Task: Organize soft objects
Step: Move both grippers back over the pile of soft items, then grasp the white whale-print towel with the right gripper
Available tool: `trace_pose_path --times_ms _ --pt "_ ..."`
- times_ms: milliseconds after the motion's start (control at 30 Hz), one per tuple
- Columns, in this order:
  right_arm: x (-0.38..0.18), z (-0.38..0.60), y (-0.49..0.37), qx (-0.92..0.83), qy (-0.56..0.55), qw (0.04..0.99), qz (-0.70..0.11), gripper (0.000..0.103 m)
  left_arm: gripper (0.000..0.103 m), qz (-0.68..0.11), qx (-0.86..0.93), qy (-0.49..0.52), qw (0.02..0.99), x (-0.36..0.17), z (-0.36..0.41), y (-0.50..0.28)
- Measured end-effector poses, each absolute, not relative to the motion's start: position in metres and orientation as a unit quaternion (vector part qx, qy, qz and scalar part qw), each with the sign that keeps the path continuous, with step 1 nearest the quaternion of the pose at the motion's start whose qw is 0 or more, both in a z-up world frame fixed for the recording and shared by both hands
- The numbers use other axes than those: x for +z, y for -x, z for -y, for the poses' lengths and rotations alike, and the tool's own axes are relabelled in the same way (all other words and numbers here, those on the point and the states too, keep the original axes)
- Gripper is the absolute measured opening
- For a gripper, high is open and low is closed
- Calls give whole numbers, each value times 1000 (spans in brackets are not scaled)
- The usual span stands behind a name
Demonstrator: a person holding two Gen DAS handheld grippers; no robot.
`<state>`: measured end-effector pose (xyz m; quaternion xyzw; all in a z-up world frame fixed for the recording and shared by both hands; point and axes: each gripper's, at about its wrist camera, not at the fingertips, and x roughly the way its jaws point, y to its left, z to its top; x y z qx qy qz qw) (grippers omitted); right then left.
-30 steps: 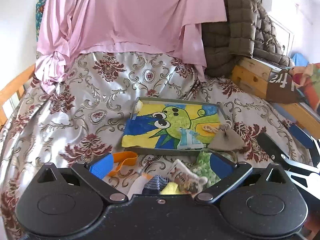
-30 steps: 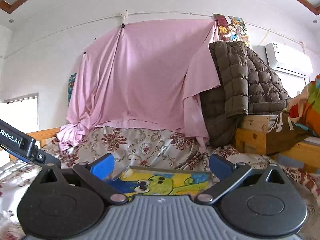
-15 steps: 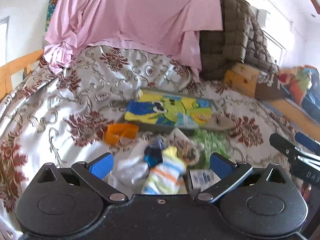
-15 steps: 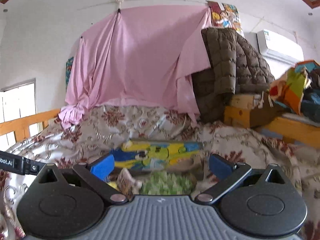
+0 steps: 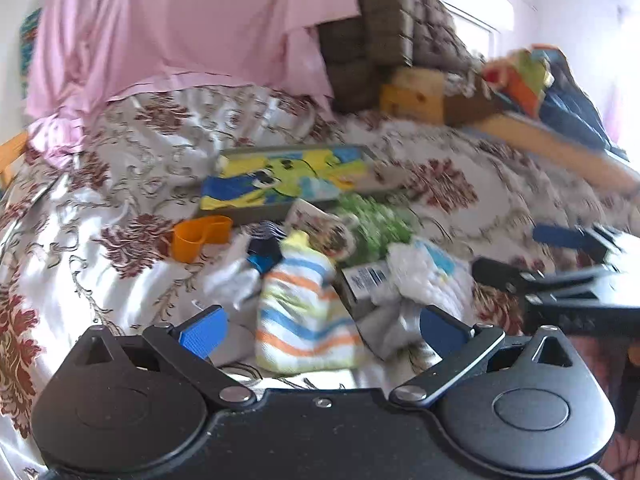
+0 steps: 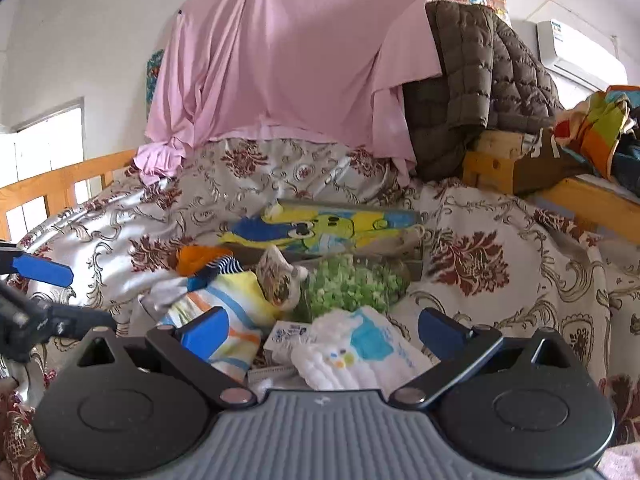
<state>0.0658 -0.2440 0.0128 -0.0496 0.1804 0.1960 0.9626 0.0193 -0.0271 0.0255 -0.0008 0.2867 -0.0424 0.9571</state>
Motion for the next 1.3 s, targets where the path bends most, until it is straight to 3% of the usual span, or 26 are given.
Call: trace_pose_path --times_ms 467,800,967,1300 --pt "0 252 -97 178 16 947 -268 103 102 -355 -48 -30 933 3 46 -42" --pt "0 247 -155 206 62 926 -309 103 102 -373 -67 -35 925 -10 60 -66" --pt "-12 250 -195 256 28 889 -379 103 102 -375 -98 -42 921 -23 73 -76" --pt "-34 239 -208 261 41 883 -387 103 102 -394 -129 -1 910 -49 82 -107"
